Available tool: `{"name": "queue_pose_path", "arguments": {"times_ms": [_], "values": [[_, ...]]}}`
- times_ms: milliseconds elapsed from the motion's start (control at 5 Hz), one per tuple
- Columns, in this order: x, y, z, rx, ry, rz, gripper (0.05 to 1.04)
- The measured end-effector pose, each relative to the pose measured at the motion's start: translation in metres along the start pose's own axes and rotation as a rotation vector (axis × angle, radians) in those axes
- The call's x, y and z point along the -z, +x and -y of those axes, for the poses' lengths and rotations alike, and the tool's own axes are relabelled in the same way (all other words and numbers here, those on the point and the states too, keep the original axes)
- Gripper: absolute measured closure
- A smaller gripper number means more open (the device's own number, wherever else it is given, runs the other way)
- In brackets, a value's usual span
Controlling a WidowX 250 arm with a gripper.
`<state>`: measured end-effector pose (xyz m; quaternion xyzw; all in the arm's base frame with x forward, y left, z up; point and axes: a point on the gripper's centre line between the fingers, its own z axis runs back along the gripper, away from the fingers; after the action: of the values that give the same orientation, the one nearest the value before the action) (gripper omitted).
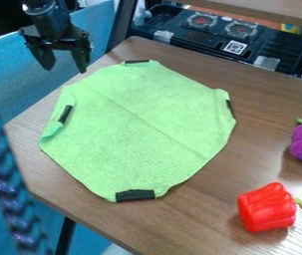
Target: Fold the cloth from top left to bottom right
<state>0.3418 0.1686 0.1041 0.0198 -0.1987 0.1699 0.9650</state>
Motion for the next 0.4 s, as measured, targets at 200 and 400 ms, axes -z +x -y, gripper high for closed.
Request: {"name": "queue_pose_path", "arguments": {"times_ms": [200,400], "values": [[0.014,-0.006,0.000,-0.006,-0.002,-0.039,0.084],[0.036,0.010,-0.007,0.012,0.030,-0.044,0.084]]}}
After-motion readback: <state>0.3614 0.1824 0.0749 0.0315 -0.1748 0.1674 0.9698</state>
